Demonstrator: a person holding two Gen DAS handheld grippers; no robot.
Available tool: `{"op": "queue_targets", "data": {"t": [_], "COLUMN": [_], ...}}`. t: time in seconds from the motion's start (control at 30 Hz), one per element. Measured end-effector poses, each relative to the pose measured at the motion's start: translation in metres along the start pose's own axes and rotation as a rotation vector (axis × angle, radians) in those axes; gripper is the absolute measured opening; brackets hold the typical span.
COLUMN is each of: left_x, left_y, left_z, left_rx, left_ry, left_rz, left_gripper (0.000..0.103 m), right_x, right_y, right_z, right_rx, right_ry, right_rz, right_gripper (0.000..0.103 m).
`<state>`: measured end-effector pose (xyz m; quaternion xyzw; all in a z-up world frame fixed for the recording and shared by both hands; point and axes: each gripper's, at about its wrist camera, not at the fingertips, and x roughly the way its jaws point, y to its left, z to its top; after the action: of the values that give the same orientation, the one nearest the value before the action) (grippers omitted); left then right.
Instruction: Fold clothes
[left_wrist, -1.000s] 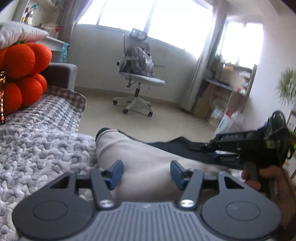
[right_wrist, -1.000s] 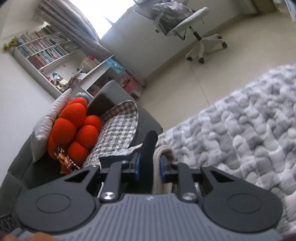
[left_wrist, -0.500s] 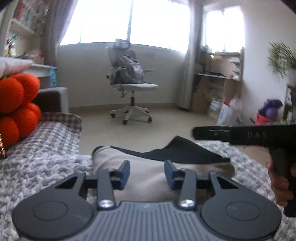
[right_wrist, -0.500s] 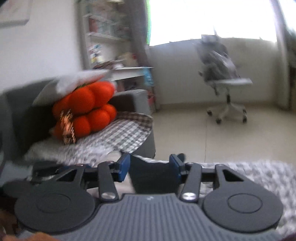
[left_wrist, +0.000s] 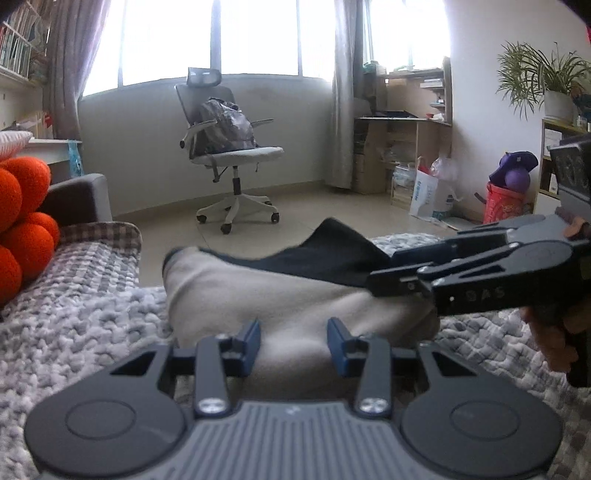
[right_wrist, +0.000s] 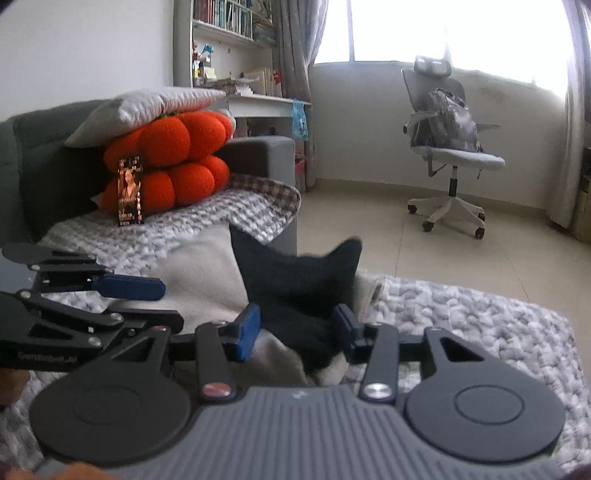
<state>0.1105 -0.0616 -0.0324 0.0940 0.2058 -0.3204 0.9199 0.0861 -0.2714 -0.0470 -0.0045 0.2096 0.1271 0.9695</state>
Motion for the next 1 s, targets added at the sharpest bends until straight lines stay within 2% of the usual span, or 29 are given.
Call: {"op": "queue_targets", "data": {"t": [0.27, 0.33, 0.43, 0.57, 0.8, 1.0], "left_x": [0.005, 0.009, 0.018, 0.03, 0.053, 0.048], "left_y": [0.018, 0.022, 0.027, 0.031, 0.038, 0.06], "left_z": [0.017, 0.019, 0.023, 0.026, 0.021, 0.026], "left_rx": [-0.052, -0.083, -0.122, -0.134, -0.119, -0.185], "left_ry": [-0.033, -0.039, -0.043, -0.041, -0.009, -0.023], "left_rz": [0.035, 0.031, 0.039, 0.046, 0.07, 0.126], "left_gripper": [0.042, 0.042, 0.042, 0.042, 0.042, 0.047], "right_x": [0.016, 0.024, 0.032, 0.034, 0.046, 0.043], "right_y": [-0.026, -0.031, -0.031, -0.024, -0.028, -0.044], "right_z": [0.03, 0.032, 0.032, 0.032, 0.027, 0.022], "right_rx": [0.13, 0.154, 0.167, 0.148, 0.13, 0.211], "right_ry": [-0.011, -0.003, 0.001, -0.014, 0.014, 0.008], "right_rz": [0.006, 0.013, 0.016, 0.014, -0.017, -0.017], "right_gripper": [0.05, 0.041, 0.035, 0.035, 0.035, 0.037]}}
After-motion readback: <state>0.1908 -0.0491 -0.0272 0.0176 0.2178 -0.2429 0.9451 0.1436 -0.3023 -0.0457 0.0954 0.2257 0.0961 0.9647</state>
